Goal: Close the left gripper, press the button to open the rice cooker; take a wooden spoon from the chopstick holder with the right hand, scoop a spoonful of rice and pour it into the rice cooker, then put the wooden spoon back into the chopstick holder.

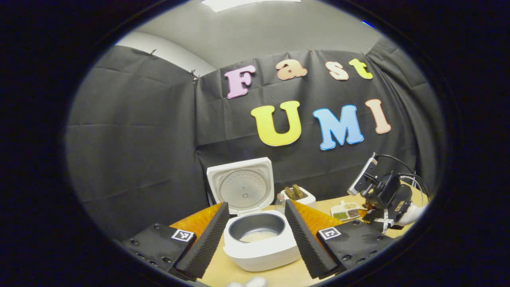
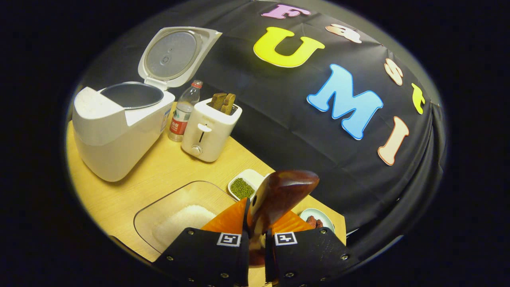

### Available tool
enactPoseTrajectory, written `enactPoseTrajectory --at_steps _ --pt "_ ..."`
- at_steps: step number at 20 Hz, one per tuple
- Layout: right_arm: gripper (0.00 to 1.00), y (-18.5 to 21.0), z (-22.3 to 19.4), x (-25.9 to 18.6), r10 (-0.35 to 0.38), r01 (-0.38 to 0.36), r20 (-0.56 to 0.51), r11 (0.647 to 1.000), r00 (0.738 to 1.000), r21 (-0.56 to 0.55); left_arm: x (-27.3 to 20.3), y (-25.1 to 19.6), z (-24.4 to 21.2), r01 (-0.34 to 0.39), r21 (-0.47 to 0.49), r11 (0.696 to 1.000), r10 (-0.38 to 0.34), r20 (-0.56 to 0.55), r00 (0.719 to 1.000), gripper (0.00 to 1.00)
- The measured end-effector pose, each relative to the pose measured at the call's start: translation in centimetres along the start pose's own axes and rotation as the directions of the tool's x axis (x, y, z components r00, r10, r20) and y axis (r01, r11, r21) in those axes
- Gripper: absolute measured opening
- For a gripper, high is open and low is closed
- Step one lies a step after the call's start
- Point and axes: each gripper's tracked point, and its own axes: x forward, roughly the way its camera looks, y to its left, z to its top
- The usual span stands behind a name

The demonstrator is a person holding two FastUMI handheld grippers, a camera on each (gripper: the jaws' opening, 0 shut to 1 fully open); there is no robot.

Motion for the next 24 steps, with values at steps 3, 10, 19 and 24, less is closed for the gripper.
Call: enactPoseTrajectory --at_steps 3,10,19,24 --pt "0.17 1.2 -1.8 0.6 0.029 -0.029 -0.036 1.0 0.999 -0.011 0.0 0.0 -0.4 0.003 -0.008 1.0 -0.003 -0.015 1.0 0.97" --pt "0.17 3.1 -2.7 0.7 0.079 -0.072 -0.067 0.993 0.995 0.094 -0.3 0.8 -1.0 -0.008 -0.02 1.0 0.007 -0.033 0.999 0.99" --pt "0.17 5.9 -1.1 0.7 0.147 -0.122 -0.067 0.951 0.987 0.283 -0.2 1.7 -1.3 -0.006 -0.008 1.0 0.005 -0.047 0.999 0.99" --pt "0.17 7.0 0.7 0.9 0.201 -0.158 -0.041 0.867 0.979 0.473 -0.2 1.5 -0.2 0.003 -0.016 1.0 -0.004 -0.038 0.999 0.99"
